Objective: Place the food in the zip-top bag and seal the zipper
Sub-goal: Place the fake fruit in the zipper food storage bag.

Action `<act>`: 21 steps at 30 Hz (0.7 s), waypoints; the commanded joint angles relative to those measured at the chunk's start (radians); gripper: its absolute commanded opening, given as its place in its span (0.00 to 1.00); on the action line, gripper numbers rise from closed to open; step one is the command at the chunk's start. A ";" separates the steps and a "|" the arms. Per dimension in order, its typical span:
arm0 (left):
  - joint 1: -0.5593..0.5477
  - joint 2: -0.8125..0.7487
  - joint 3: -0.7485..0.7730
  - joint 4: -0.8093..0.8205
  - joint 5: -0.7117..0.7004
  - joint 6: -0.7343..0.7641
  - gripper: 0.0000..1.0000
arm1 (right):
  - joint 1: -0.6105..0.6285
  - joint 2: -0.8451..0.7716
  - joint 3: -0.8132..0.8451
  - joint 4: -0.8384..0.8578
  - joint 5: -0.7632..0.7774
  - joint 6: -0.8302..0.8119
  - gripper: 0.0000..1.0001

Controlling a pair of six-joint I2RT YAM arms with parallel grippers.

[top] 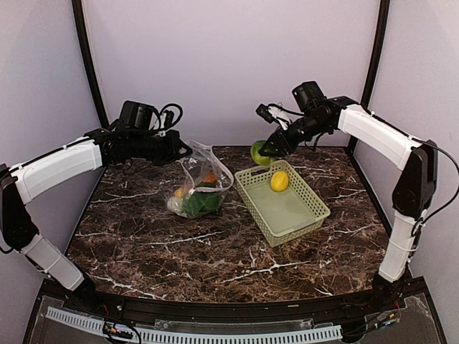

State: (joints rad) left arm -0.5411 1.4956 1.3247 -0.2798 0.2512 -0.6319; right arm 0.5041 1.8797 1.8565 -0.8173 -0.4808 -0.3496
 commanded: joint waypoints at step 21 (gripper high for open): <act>-0.042 0.101 0.177 0.013 0.158 0.040 0.01 | 0.257 0.091 0.262 -0.010 -0.259 0.062 0.45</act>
State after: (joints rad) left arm -0.5644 1.5948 1.4574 -0.2596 0.3649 -0.6266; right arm 0.7555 1.8961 2.0678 -0.8364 -0.8074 -0.3000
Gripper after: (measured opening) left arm 0.011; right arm 0.499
